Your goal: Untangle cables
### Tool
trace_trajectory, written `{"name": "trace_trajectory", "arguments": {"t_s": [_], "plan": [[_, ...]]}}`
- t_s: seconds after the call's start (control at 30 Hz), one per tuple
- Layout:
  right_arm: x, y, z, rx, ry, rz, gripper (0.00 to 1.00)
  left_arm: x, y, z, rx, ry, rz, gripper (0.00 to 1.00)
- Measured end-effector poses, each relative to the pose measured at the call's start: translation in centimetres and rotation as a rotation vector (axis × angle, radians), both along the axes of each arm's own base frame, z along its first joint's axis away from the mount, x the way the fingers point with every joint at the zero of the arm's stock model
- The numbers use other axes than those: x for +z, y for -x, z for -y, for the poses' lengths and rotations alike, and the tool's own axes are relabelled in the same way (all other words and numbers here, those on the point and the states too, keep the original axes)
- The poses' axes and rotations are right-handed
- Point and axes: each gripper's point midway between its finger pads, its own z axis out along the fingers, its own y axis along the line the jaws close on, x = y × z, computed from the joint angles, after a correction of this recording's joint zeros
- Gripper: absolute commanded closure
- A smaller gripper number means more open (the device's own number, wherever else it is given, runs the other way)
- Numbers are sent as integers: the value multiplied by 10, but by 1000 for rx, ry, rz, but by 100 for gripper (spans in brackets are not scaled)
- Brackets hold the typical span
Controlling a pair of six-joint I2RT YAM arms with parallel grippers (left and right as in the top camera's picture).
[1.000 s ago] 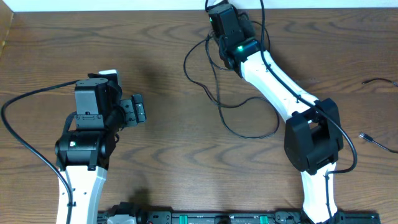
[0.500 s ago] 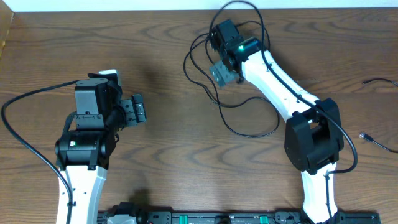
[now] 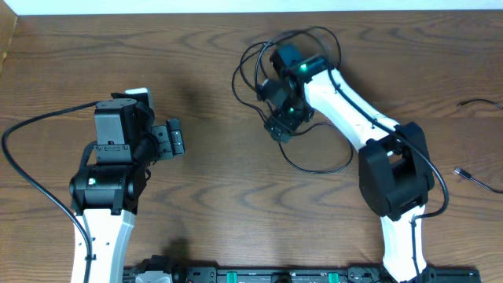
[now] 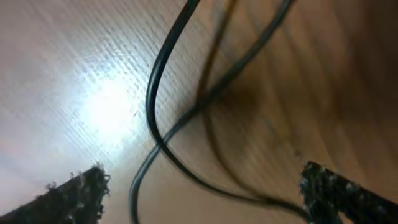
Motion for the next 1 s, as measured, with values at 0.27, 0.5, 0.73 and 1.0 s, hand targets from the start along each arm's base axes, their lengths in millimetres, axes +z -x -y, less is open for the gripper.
{"name": "trace_trajectory", "arguments": {"t_s": [0.27, 0.5, 0.73, 1.0], "plan": [[-38, 19, 6, 51, 5, -34, 77, 0, 0, 0, 0, 0, 0, 8], [-39, 10, 11, 64, 40, 13, 99, 0, 0, 0, 0, 0, 0, 8], [-38, -18, 45, 126, 259, 162, 99, 0, 0, 0, 0, 0, 0, 8], [6, -120, 49, 396, 507, 643, 99, 0, 0, 0, 0, 0, 0, 7]]}}
